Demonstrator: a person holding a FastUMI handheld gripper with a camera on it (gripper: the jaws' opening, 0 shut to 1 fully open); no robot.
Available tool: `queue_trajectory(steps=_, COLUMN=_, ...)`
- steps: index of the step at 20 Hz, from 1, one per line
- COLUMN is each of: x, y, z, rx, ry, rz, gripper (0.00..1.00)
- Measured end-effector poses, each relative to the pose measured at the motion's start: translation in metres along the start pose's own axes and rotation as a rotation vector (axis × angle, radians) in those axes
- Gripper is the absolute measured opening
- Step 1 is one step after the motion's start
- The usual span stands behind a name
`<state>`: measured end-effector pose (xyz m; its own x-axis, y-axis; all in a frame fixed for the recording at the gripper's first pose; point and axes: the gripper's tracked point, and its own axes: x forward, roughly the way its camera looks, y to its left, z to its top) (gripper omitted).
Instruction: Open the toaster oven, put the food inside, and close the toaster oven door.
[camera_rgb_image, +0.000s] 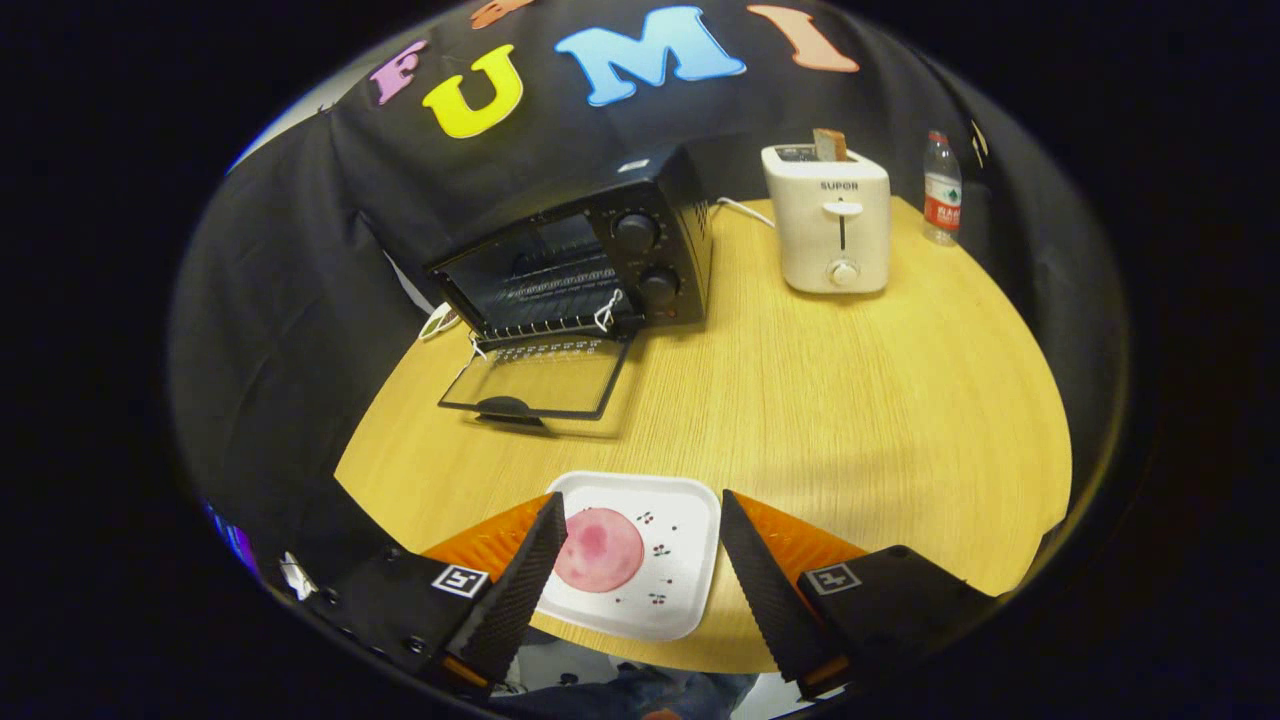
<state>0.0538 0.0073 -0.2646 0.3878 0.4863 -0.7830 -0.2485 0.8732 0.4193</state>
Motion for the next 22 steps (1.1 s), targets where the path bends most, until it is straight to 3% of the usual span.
queue_trajectory(steps=10, x=0.03, y=-0.029, z=-0.047, rx=0.071, ry=0.31, rz=0.027, gripper=0.99)
queue_trajectory(steps=15, x=0.034, y=-0.026, z=-0.053, rx=0.108, ry=0.371, rz=0.052, gripper=0.87)
queue_trajectory(steps=19, x=0.035, y=-0.034, z=-0.062, rx=0.094, ry=0.42, rz=0.023, gripper=0.43)
queue_trajectory(steps=21, x=0.037, y=-0.041, z=-0.065, rx=0.104, ry=0.44, rz=0.006, gripper=0.3)
queue_trajectory(steps=22, x=0.036, y=-0.04, z=-0.064, rx=0.143, ry=0.452, rz=0.014, gripper=0.13)
